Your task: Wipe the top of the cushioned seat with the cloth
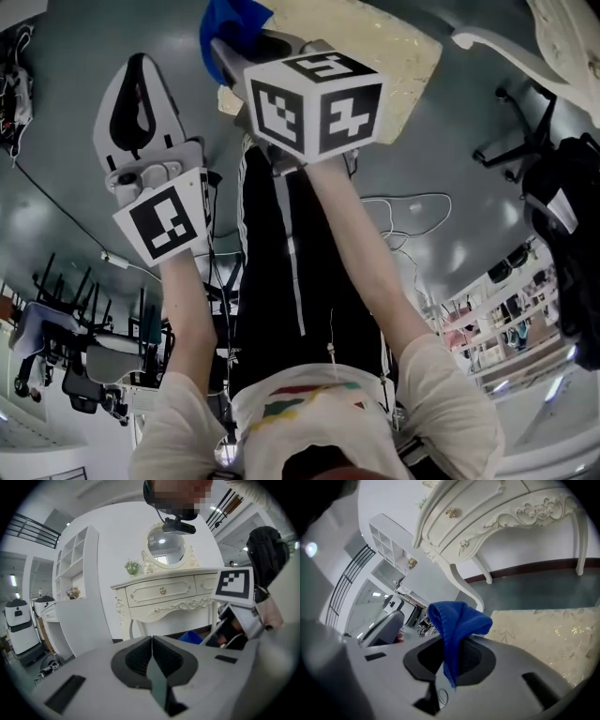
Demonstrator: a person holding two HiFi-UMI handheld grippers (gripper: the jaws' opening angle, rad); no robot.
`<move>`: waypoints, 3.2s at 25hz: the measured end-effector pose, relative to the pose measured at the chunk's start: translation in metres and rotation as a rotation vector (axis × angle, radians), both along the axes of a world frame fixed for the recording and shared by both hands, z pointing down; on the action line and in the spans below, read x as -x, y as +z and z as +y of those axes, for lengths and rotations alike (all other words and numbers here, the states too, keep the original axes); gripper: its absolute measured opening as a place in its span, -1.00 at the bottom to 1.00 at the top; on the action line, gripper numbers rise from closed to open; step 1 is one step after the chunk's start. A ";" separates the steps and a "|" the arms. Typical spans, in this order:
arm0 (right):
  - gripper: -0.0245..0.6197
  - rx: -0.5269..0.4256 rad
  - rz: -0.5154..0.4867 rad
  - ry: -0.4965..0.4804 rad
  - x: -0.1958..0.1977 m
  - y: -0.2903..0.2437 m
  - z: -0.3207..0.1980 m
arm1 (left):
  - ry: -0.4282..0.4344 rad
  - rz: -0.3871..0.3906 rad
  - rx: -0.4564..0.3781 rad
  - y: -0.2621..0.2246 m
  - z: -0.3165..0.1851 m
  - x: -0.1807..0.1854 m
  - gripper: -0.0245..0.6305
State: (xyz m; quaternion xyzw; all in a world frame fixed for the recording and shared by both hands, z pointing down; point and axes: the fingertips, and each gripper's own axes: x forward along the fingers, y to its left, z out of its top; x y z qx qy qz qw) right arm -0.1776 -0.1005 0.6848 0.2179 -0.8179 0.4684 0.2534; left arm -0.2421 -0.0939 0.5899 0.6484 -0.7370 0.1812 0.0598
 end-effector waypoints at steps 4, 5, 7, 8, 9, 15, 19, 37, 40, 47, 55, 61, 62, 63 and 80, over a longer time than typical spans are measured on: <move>-0.81 0.087 0.024 -0.011 0.007 0.031 0.011 | -0.003 -0.016 0.013 0.004 0.008 0.001 -0.90; -0.81 0.099 0.033 -0.012 0.008 0.037 0.013 | 0.007 -0.023 0.019 0.005 0.011 -0.001 -0.90; -0.81 0.117 0.049 -0.016 0.010 0.047 0.018 | 0.020 -0.032 0.027 0.008 0.016 0.000 -0.90; -0.81 0.123 0.057 -0.020 0.011 0.051 0.021 | 0.021 -0.035 0.028 0.008 0.018 0.001 -0.90; -0.81 0.127 0.066 -0.026 0.012 0.055 0.023 | 0.021 -0.038 0.029 0.008 0.019 0.002 -0.90; -0.81 0.113 0.118 -0.059 0.000 0.067 0.026 | 0.017 -0.047 0.021 0.003 0.016 -0.002 -0.90; -0.81 0.103 0.135 -0.046 -0.011 0.067 0.025 | 0.028 -0.049 0.019 0.001 0.014 -0.003 -0.90; -0.81 0.018 0.315 0.085 -0.159 0.069 0.003 | 0.122 -0.052 0.021 0.001 0.000 -0.044 -0.90; -0.81 -0.011 0.384 0.082 -0.192 0.069 0.001 | 0.137 -0.057 0.019 0.000 -0.004 -0.046 -0.90; -0.81 -0.047 0.520 0.072 -0.260 0.068 -0.002 | 0.169 -0.079 0.016 -0.002 -0.010 -0.055 -0.90; -0.81 -0.059 0.671 0.076 -0.326 0.068 -0.005 | 0.199 -0.092 0.023 -0.001 -0.012 -0.066 -0.90; -0.81 -0.048 0.738 0.081 -0.353 0.073 -0.004 | 0.216 -0.110 0.025 0.000 -0.012 -0.069 -0.90; -0.81 -0.052 0.747 0.072 -0.354 0.074 -0.005 | 0.216 -0.111 0.026 0.000 -0.012 -0.069 -0.90; -0.81 -0.057 0.757 0.060 -0.354 0.074 -0.005 | 0.216 -0.110 0.026 0.000 -0.012 -0.069 -0.90; -0.81 -0.071 0.931 -0.005 -0.380 0.088 -0.009 | 0.219 -0.118 0.026 0.003 -0.008 -0.068 -0.90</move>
